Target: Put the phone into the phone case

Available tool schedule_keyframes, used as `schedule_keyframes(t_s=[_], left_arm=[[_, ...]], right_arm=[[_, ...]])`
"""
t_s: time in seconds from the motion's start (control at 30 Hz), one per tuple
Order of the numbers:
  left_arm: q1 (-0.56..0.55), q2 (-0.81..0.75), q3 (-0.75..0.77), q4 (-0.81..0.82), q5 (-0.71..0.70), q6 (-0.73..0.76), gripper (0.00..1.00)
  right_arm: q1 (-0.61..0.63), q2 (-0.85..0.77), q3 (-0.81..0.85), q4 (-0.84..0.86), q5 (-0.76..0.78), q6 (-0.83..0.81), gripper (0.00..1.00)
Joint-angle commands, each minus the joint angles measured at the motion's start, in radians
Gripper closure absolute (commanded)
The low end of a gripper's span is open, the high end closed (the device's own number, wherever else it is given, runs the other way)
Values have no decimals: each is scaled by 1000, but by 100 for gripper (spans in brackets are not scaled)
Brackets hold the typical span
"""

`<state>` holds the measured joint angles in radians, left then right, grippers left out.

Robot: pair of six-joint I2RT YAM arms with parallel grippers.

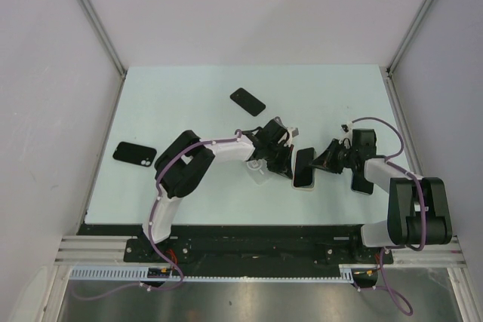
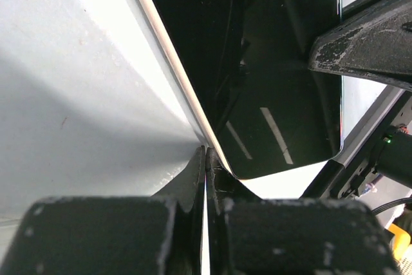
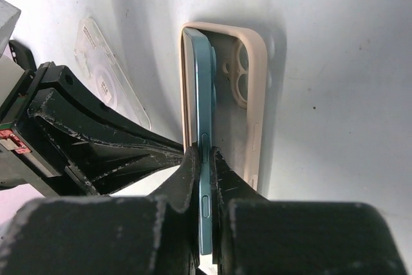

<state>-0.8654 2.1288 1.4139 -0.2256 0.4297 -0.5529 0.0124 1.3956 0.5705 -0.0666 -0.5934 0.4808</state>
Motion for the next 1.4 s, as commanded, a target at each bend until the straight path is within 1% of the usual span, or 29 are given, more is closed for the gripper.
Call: schedule_keyframes(t_s=[0.0,0.13,0.27,0.33,0.37,0.43,0.47,0.53,0.57,0.6,0.63,0.67,0.8,0.87,0.93,0.97,1.03,1.07,1.1,1.23,1.3,1.37], left_arm=[[-20,6,-21,38,15,-22,100],[-26,0,-33,52,15,-28,100],[-46,2,-36,55,26,-36,100],[-49,-9,-38,57,23,-39,100],[-49,-12,-41,55,21,-44,100],[-49,-29,-41,42,3,-47,100],[-49,-35,-38,35,-3,-54,99],[-49,-59,-36,29,-6,-64,93],[-49,-69,-38,29,-5,-74,89],[-49,-78,-38,32,-5,-79,84],[-49,-95,-39,34,-5,-84,80],[-49,-102,-39,34,-8,-88,78],[-47,-109,-12,8,-23,-88,63],[-47,-107,8,-15,-31,-82,60],[-47,-106,14,-24,-43,-81,58],[-47,-104,22,-24,-51,-78,54],[-47,-93,33,-34,-72,-68,52],[-44,-87,46,-38,-71,-65,51],[-43,-70,54,-44,-80,-62,51],[-30,-37,79,-49,-46,-48,50],[-27,-26,92,-49,-43,-33,50],[-27,-9,105,-52,-34,-24,50]], right_arm=[[17,34,-60,37,56,30,100],[15,42,-66,28,67,27,99],[17,28,-66,13,119,50,97],[17,8,-64,5,136,65,94],[15,-3,-64,2,142,70,90],[15,-35,-64,-12,161,76,87],[15,-44,-64,-16,168,78,82],[17,-64,-61,-41,202,71,78],[17,-81,-58,-51,210,68,73],[17,-87,-58,-61,222,65,71],[17,-95,-55,-76,222,56,69],[14,-112,-54,-82,224,55,64],[14,-156,-28,-128,214,48,55],[14,-176,-15,-173,228,41,52],[9,-199,-6,-196,234,33,52],[5,-204,-3,-197,237,27,56],[-5,-204,6,-205,238,18,62],[-31,-198,11,-206,236,13,67],[-38,-193,14,-208,236,5,69],[-57,-162,26,-182,196,-5,71],[-60,-149,26,-158,143,-14,71],[-65,-130,32,-159,121,-19,71]])
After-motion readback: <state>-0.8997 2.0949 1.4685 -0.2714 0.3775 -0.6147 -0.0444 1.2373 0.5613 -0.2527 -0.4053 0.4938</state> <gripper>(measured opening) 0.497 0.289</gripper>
